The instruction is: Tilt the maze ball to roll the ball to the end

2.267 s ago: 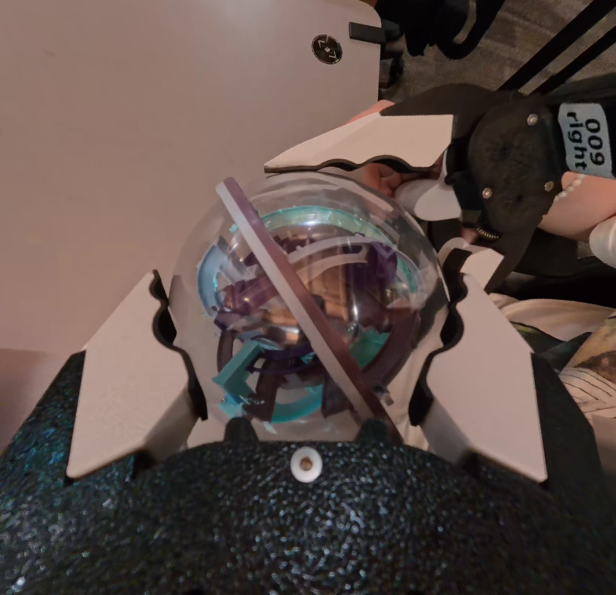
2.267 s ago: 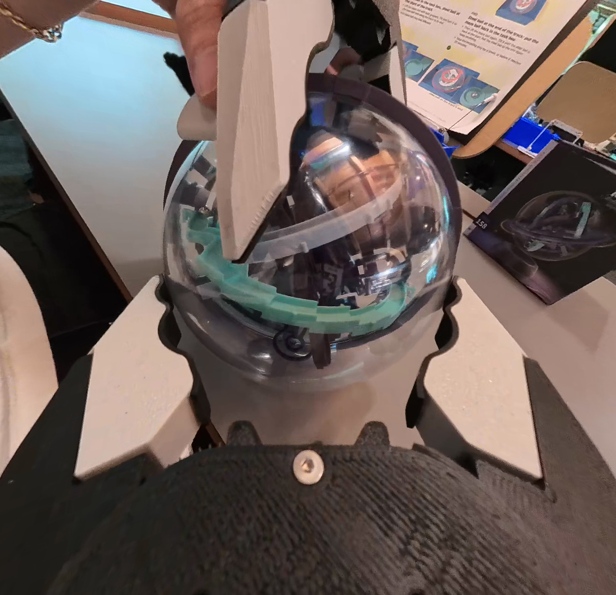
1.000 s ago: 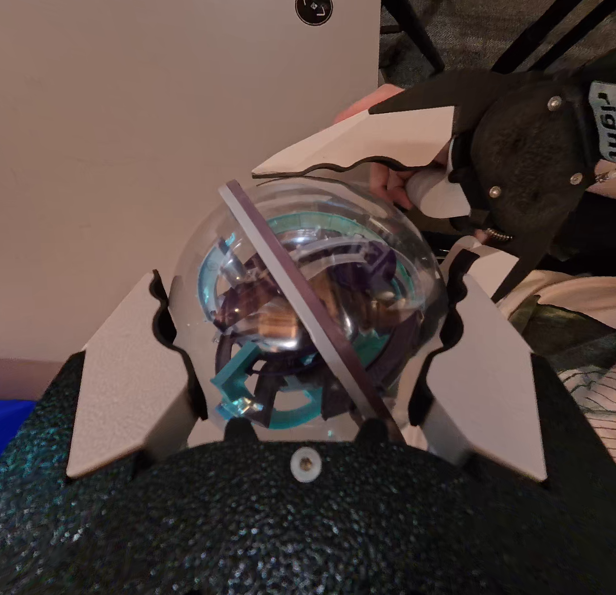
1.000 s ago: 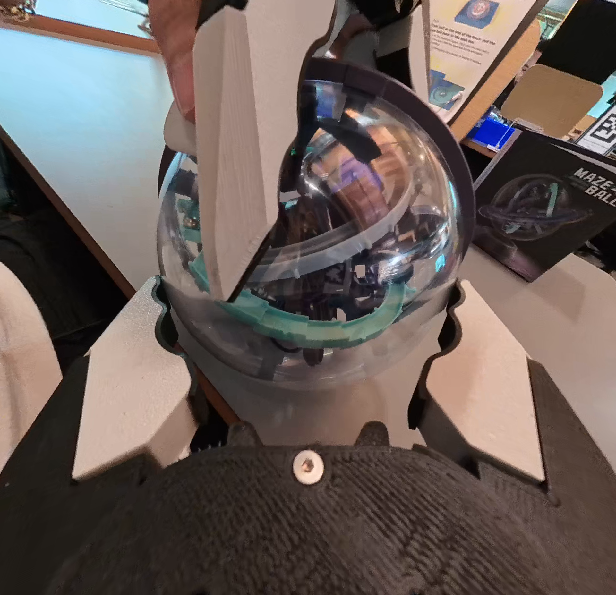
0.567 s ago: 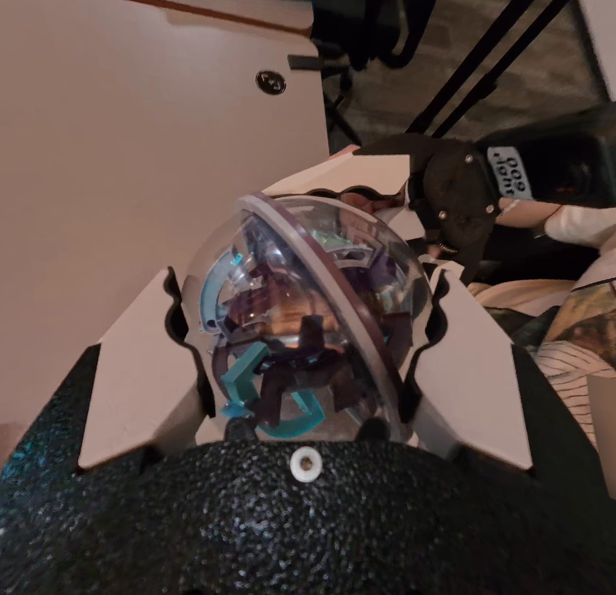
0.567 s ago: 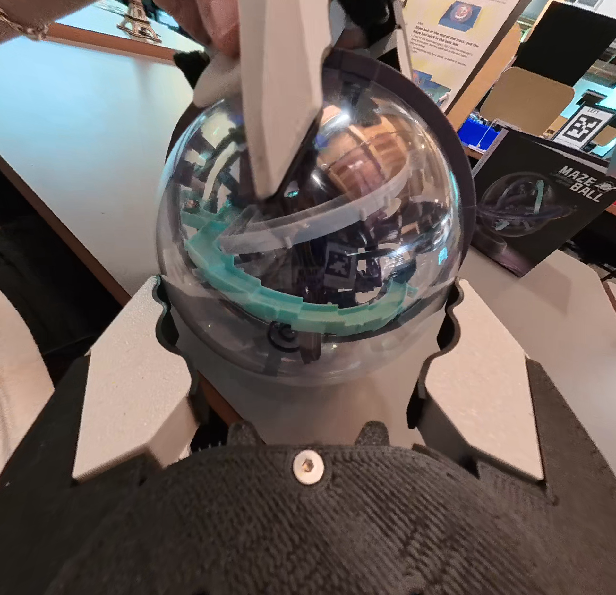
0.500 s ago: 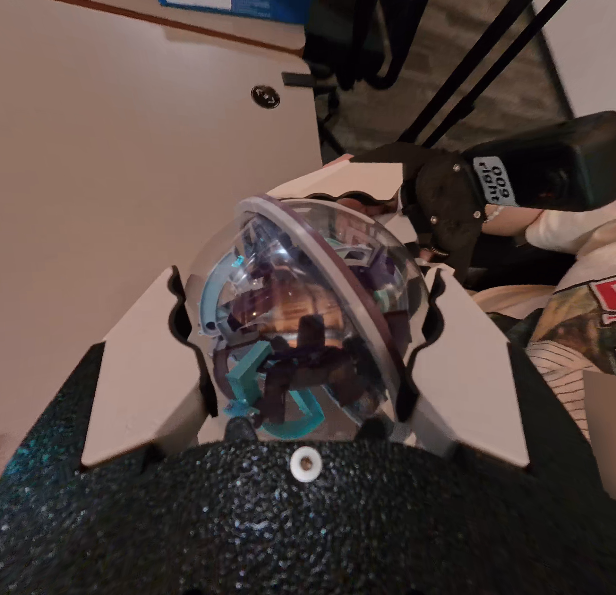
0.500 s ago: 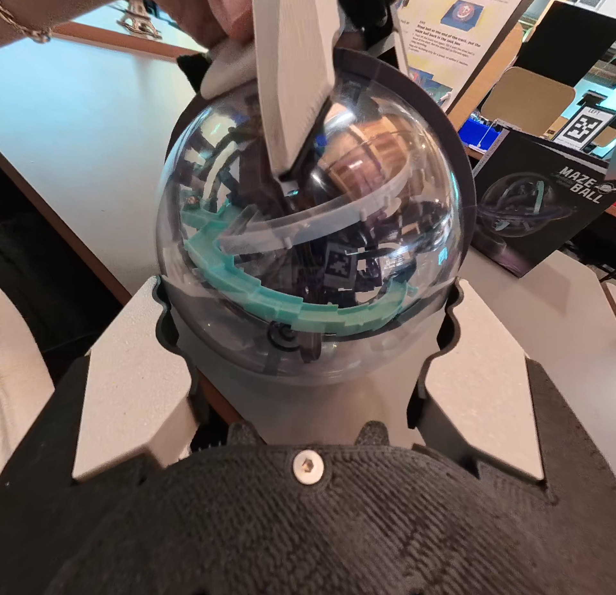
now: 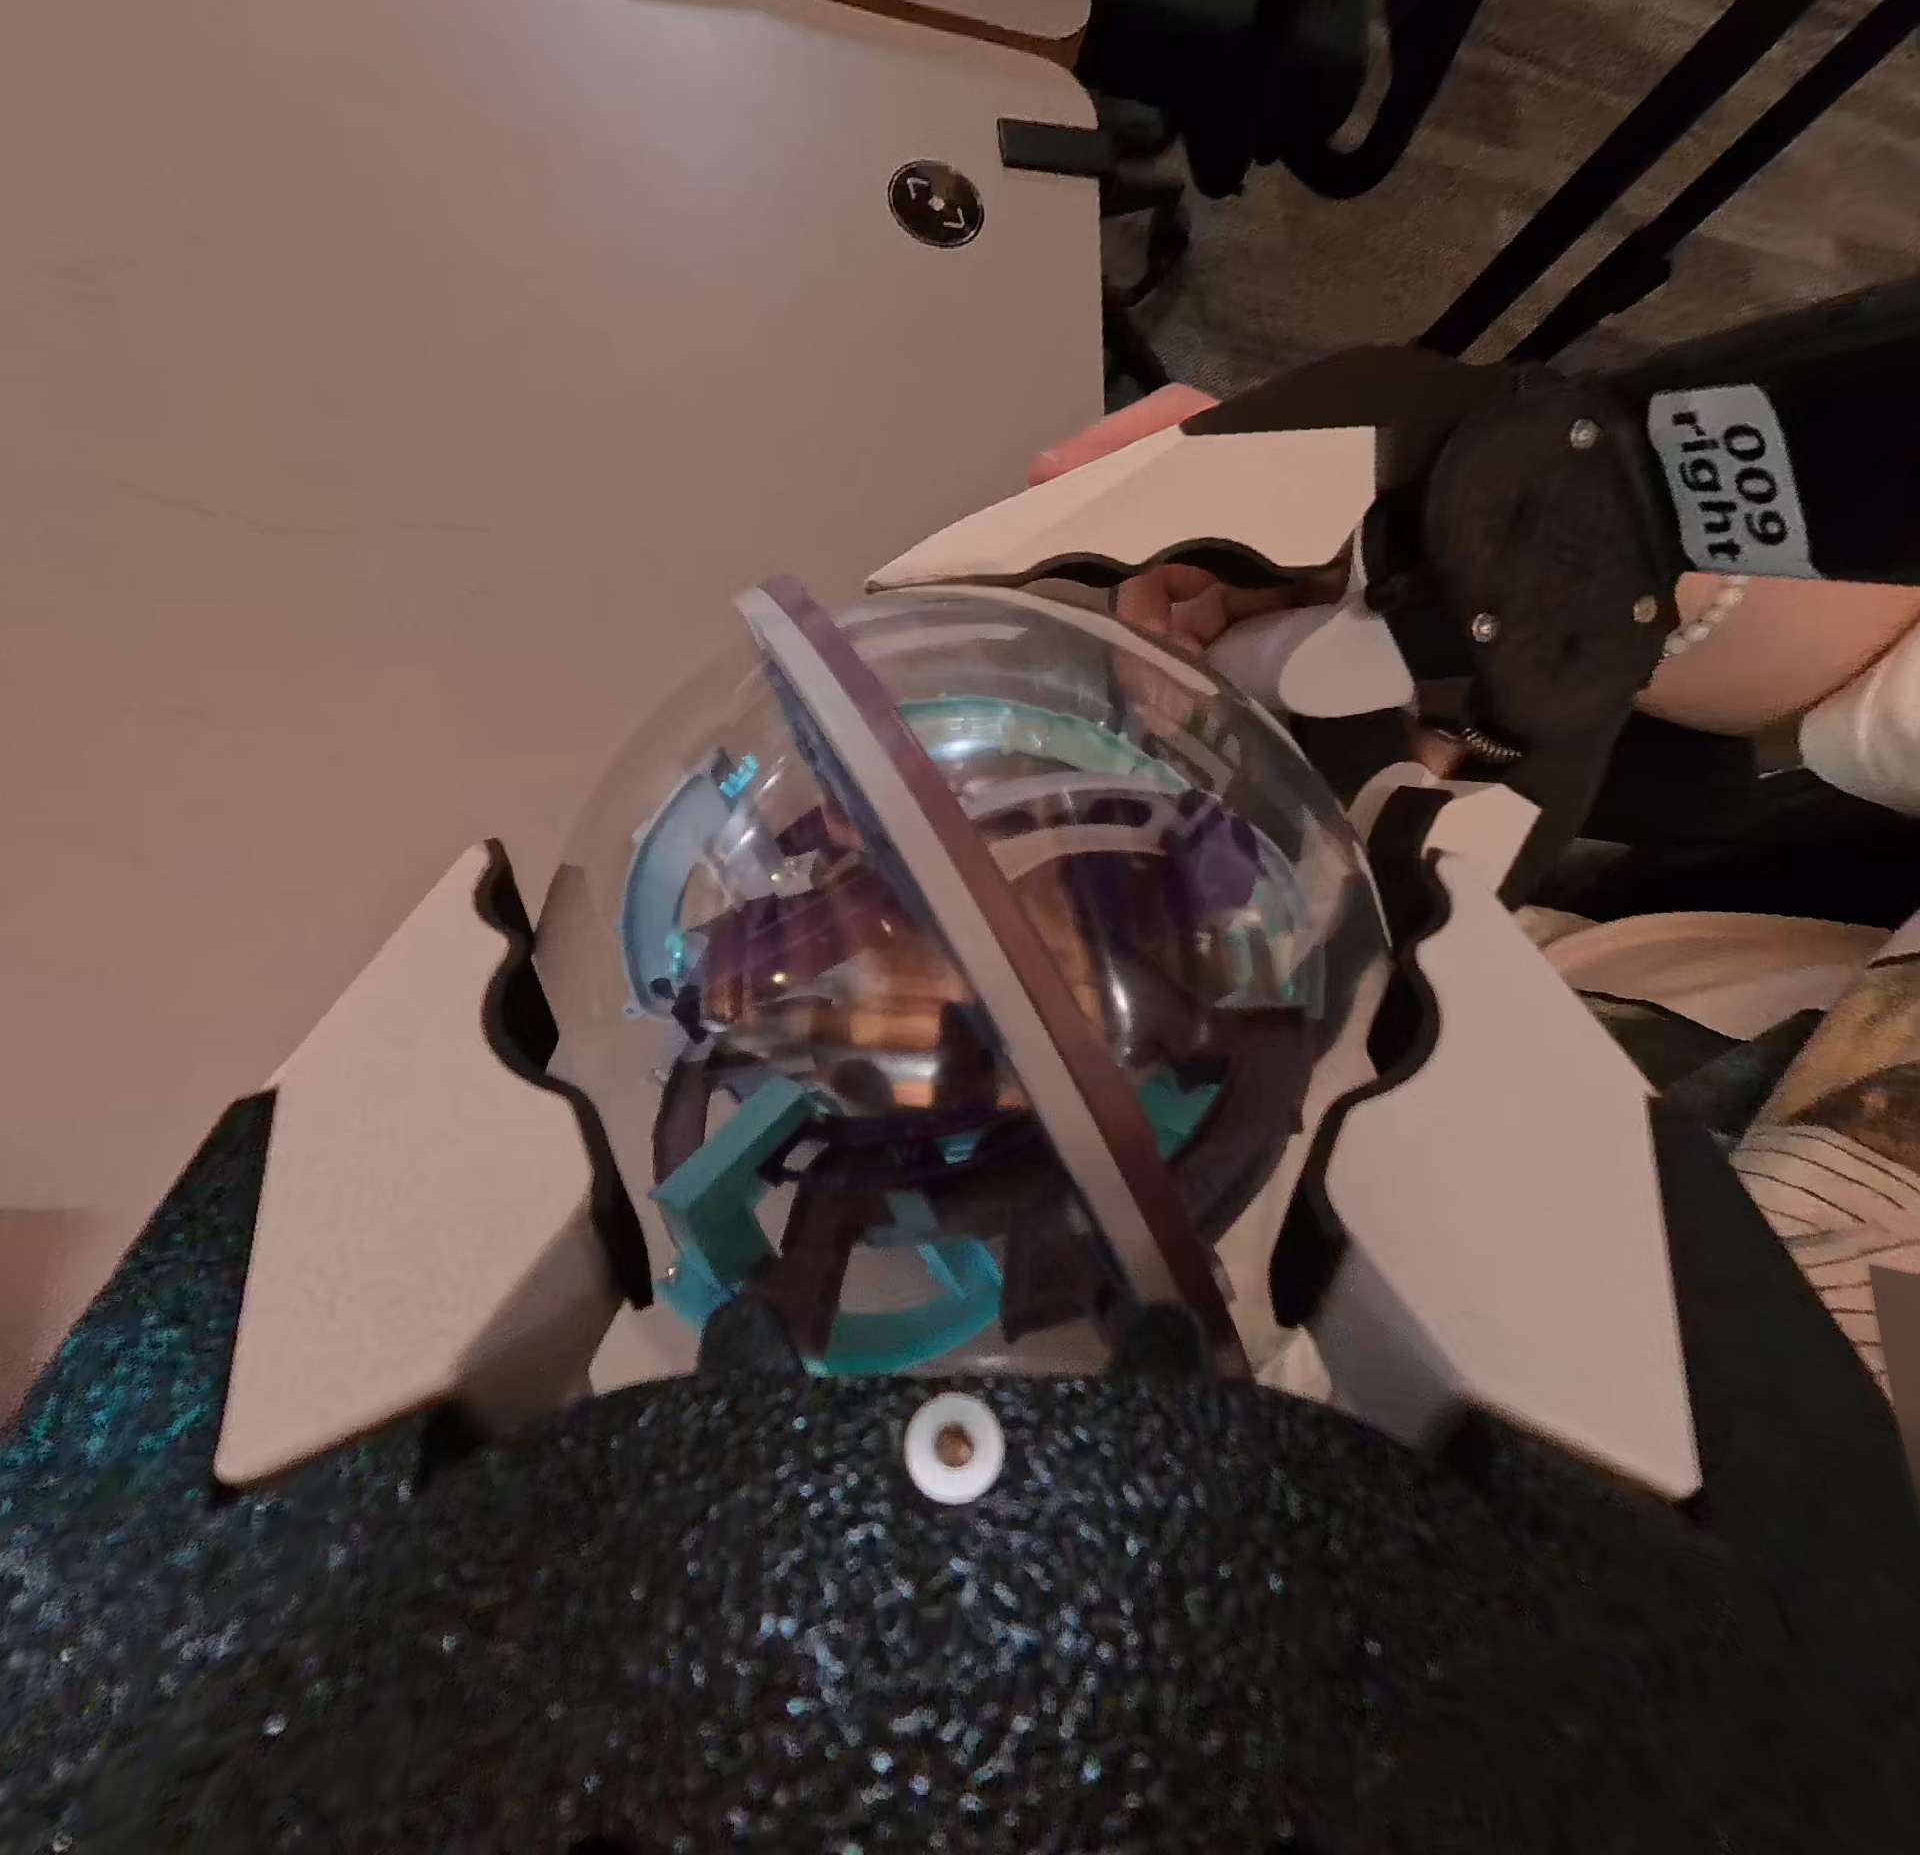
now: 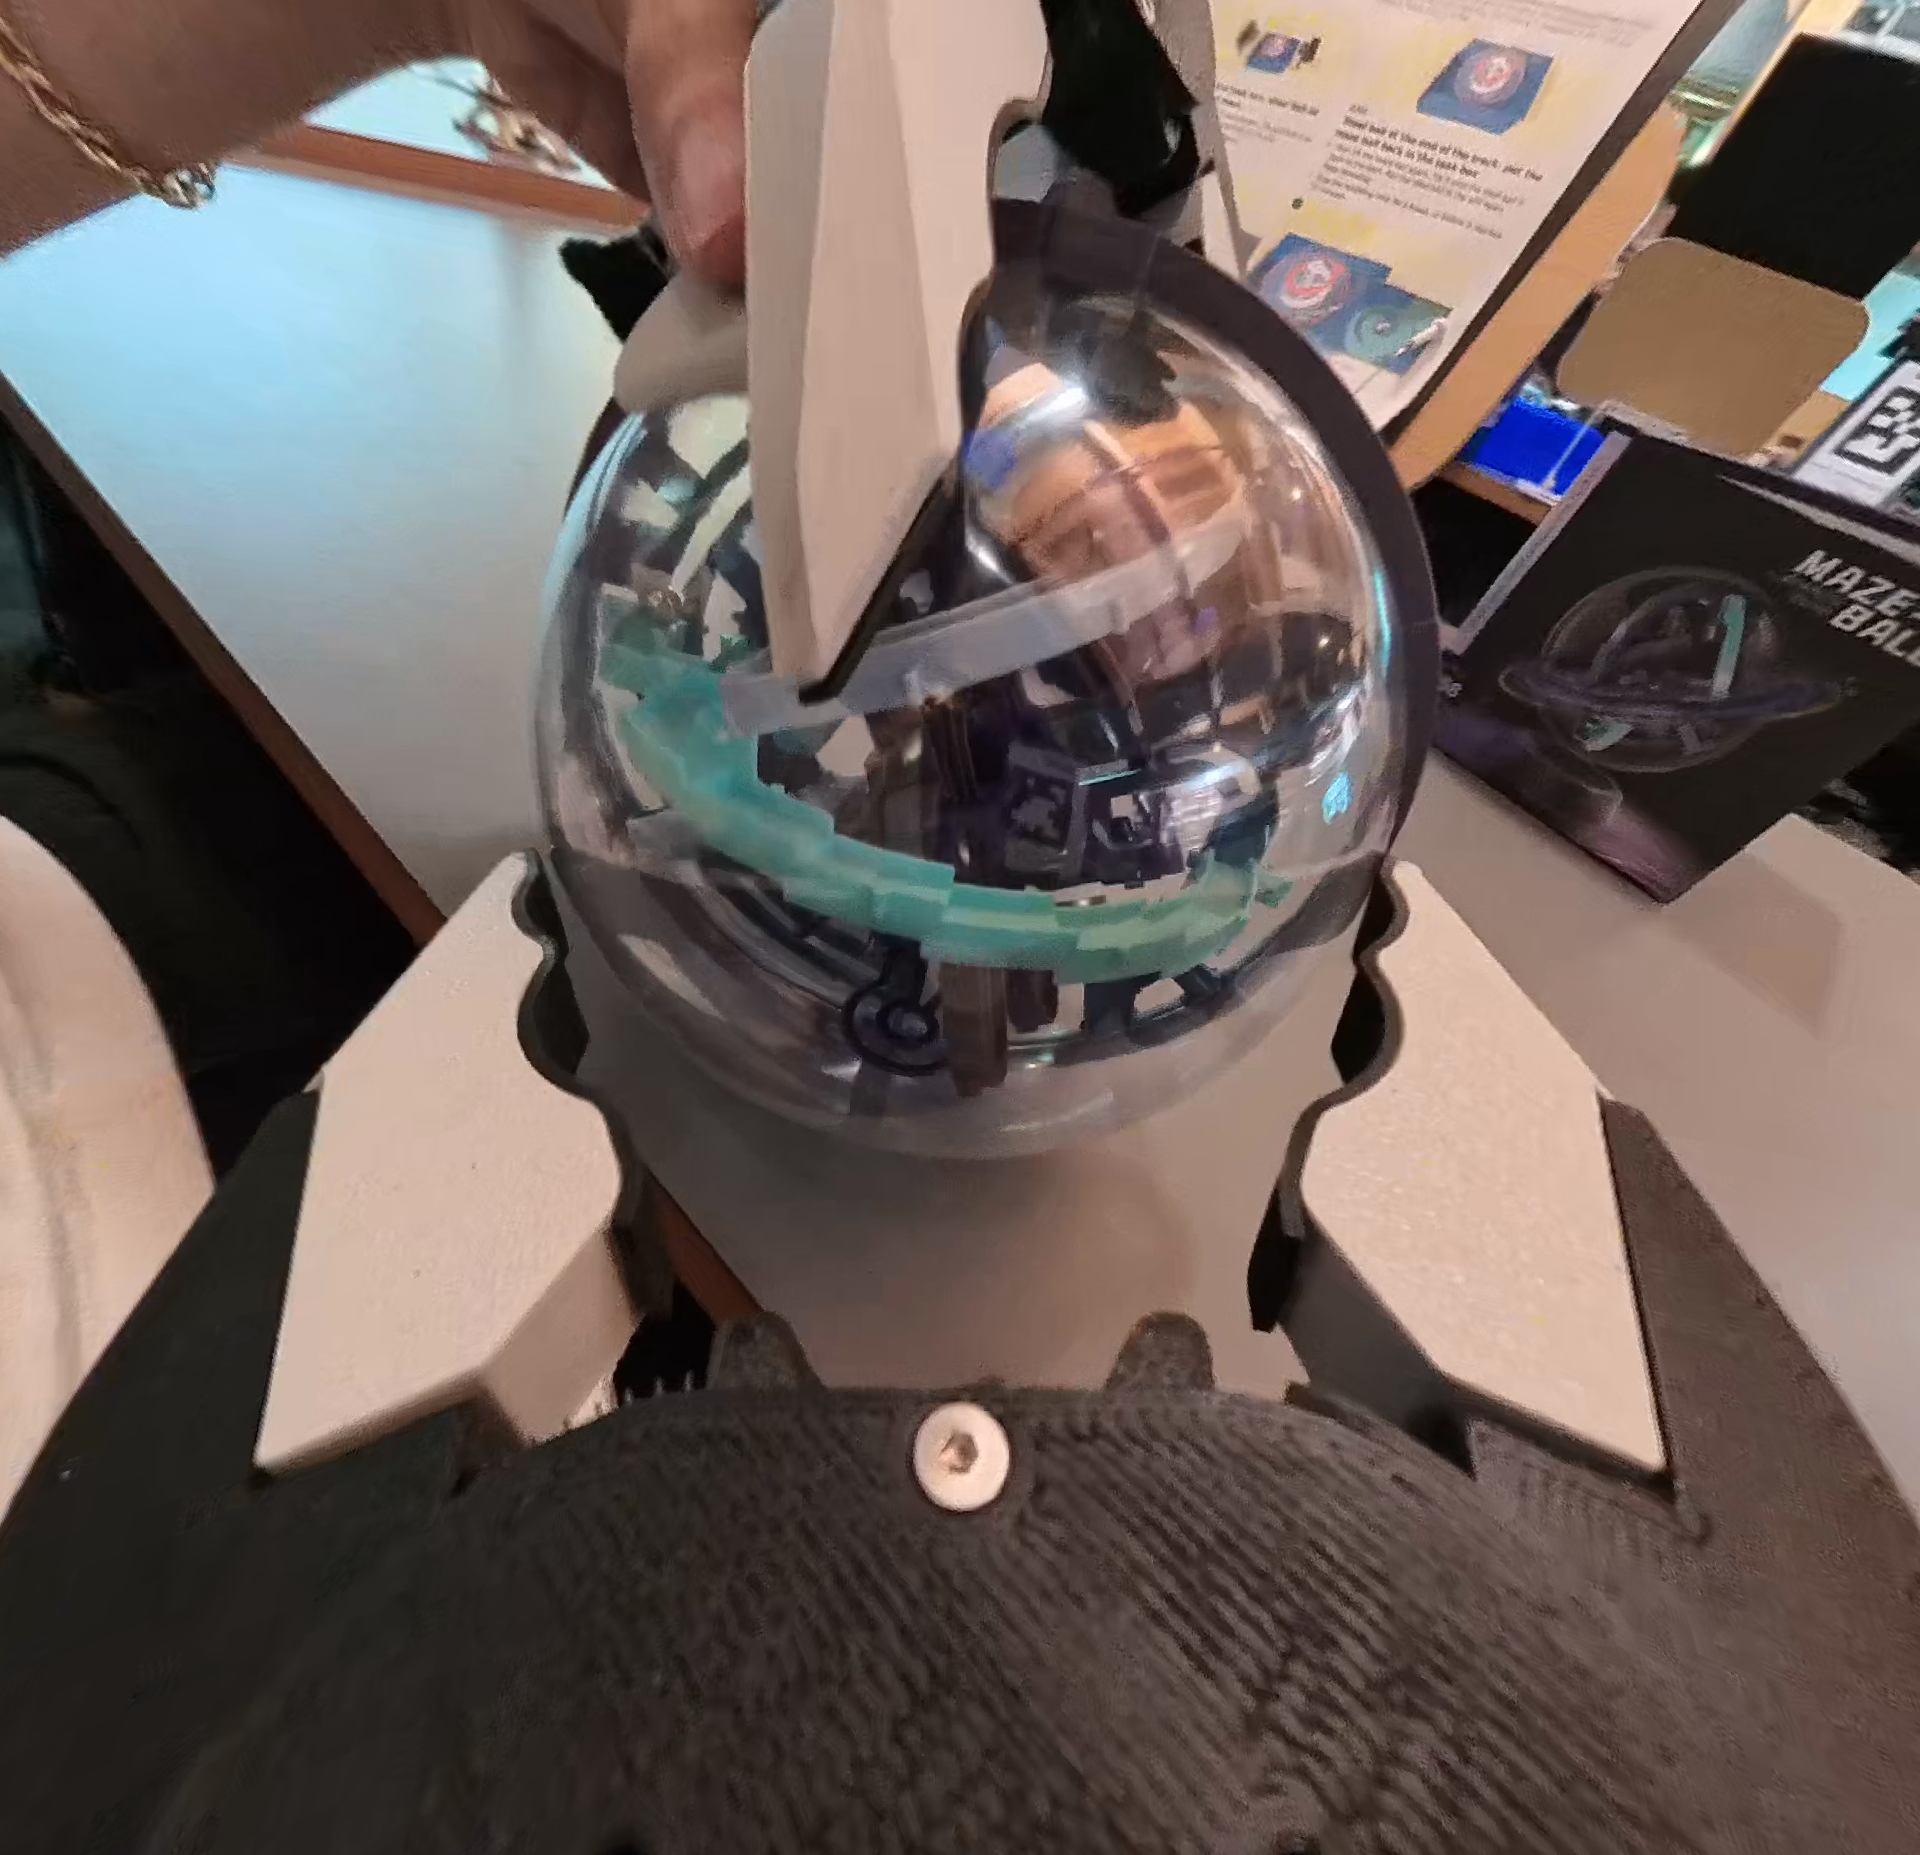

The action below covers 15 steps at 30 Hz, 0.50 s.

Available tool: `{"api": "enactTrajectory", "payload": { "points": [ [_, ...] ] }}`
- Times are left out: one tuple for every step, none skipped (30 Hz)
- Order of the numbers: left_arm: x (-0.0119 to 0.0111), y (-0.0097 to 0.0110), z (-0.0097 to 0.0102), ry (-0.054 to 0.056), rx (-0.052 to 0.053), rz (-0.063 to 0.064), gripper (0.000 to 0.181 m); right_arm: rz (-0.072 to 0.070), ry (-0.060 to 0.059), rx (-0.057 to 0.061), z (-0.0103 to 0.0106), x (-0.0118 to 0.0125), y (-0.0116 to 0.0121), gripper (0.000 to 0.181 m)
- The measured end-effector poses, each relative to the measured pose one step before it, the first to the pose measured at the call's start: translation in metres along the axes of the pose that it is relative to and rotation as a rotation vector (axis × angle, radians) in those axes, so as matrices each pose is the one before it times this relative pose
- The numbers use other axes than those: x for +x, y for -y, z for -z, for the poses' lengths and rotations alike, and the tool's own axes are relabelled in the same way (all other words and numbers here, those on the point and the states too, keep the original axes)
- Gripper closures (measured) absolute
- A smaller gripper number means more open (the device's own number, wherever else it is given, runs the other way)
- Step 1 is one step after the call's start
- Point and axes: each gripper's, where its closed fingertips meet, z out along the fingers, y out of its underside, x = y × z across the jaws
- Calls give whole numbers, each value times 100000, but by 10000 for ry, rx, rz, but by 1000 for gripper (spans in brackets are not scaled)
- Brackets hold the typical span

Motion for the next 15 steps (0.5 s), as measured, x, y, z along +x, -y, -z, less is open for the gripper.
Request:
{"api": "enactTrajectory", "payload": {
  "points": [
    [109, 33, -124, 151, -163, -35, 25, -75, 121, 59, 80, -47, 18, 33],
    [159, 19, -122, 133, -172, -102, 25, 71, 82, 27, 78, -38, -31, 32],
    [215, 34, -142, 120, -149, -171, 25, 134, 55, 50, 100, -40, 19, 30],
    [231, 75, -141, 138, -126, -168, 26, 96, 23, 70, 107, -14, 85, 29],
    [227, 92, -160, 146, -124, -160, 26, 16, -18, 50, 107, 37, 44, 29],
    [253, 71, -152, 125, -122, -195, 25, -29, -30, 61, 127, 65, 42, 29],
    [257, 79, -142, 100, -100, -221, 25, -56, -9, 73, 150, 8, 26, 29],
    [207, 85, -121, 90, -68, -188, 25, -62, -12, 40, 149, -27, -46, 29],
    [134, 95, -87, 54, -23, -79, 25, -6, -51, 56, 166, -14, -33, 29],
    [125, 87, -28, -4, 39, -100, 26, -3, -55, 25, 142, -28, -73, 29],
    [147, 116, 29, -64, 102, -91, 27, 7, -67, 6, 122, -12, -70, 29],
    [124, 117, 66, -94, 150, -48, 28, -2, -55, -16, 102, -35, -96, 29],
    [108, 120, 105, -101, 169, -21, 29, -15, -33, -20, 84, -38, -89, 29],
    [91, 81, 119, -94, 175, -21, 30, -18, -18, -10, 72, -39, -82, 30],
    [18, 8, 108, -69, 164, -10, 30, -23, -9, -5, 37, -37, -55, 31]
  ]
}}
